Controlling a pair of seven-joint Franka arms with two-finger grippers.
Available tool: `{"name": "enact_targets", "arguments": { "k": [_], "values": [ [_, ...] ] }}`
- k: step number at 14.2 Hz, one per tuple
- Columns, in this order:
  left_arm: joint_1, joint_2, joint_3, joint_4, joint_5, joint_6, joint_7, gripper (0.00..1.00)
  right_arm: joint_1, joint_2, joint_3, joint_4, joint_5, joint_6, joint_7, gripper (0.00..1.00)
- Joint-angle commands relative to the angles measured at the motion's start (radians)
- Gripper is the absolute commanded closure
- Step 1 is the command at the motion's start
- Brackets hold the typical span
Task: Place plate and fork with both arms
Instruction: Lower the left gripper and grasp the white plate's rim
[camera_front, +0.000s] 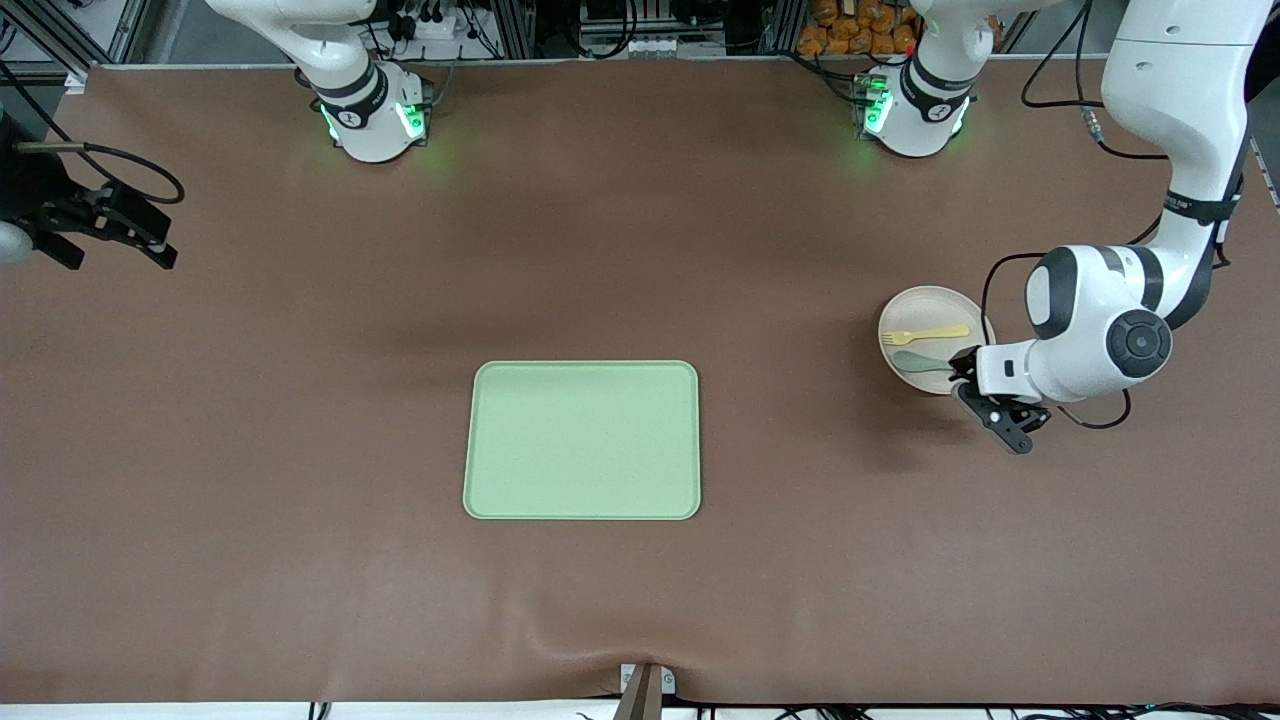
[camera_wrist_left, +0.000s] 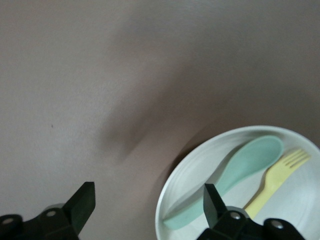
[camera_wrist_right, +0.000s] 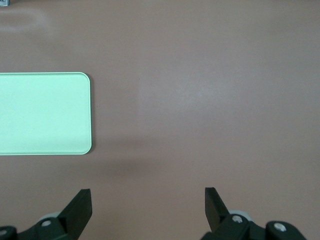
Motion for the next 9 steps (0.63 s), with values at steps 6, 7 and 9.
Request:
{"name": "enact_targets", "arguments": {
  "k": [6, 7, 9],
  "values": [
    [0.006, 0.018, -0.008, -0.019, 0.020, 0.063, 0.333, 0.26, -0.007, -0.013, 0.001, -0.006, 0.006, -0.006, -0.011, 0.00],
    [0.006, 0.024, -0.010, -0.021, 0.020, 0.066, 0.350, 0.28, -0.007, -0.013, 0.001, -0.006, 0.006, -0.006, -0.011, 0.00],
    [0.003, 0.030, -0.013, -0.027, 0.020, 0.067, 0.356, 0.29, -0.007, -0.013, 0.001, -0.006, 0.006, -0.006, -0.011, 0.00]
  ]
}}
